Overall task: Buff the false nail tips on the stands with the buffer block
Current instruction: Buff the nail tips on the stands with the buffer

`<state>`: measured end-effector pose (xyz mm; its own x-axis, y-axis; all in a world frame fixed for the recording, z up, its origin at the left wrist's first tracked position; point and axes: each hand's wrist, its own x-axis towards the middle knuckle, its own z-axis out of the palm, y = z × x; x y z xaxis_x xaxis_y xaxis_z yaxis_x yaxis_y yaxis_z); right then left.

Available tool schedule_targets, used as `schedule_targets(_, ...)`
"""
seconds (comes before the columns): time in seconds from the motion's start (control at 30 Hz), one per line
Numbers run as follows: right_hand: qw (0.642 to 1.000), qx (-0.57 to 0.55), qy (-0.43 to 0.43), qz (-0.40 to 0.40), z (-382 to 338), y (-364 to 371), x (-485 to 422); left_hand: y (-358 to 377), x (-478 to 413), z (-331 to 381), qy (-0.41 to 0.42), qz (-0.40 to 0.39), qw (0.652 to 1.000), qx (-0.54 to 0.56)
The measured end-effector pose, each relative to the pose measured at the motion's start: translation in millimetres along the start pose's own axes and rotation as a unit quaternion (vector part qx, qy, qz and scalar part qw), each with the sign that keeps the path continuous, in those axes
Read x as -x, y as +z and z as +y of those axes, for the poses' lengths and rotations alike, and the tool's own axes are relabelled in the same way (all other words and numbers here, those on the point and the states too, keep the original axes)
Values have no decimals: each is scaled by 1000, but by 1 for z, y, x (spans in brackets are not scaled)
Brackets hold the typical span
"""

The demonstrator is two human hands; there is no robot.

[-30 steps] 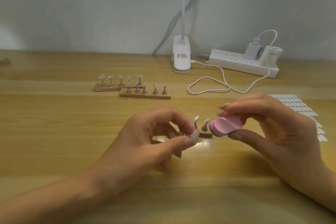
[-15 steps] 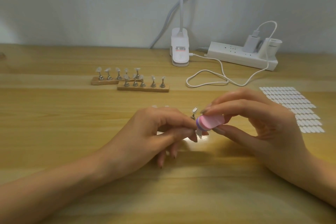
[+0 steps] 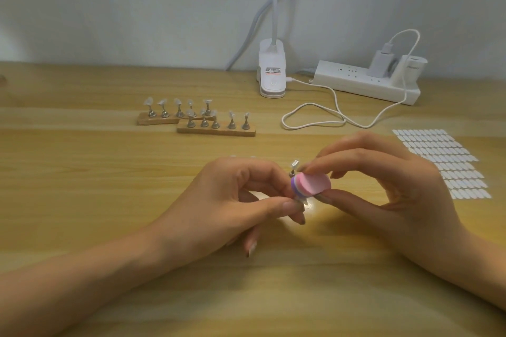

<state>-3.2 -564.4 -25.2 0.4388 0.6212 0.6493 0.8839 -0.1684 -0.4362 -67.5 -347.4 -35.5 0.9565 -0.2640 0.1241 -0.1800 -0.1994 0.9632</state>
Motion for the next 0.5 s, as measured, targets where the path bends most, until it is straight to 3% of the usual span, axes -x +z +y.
schedule_targets(0.17,999,18,-34,-17,-7,3,1,0,0,-1,8,28,999,13)
schedule_targets(0.5,1000,12,-13,10,-5,4,-2,0,0,-2,8,34,999,35)
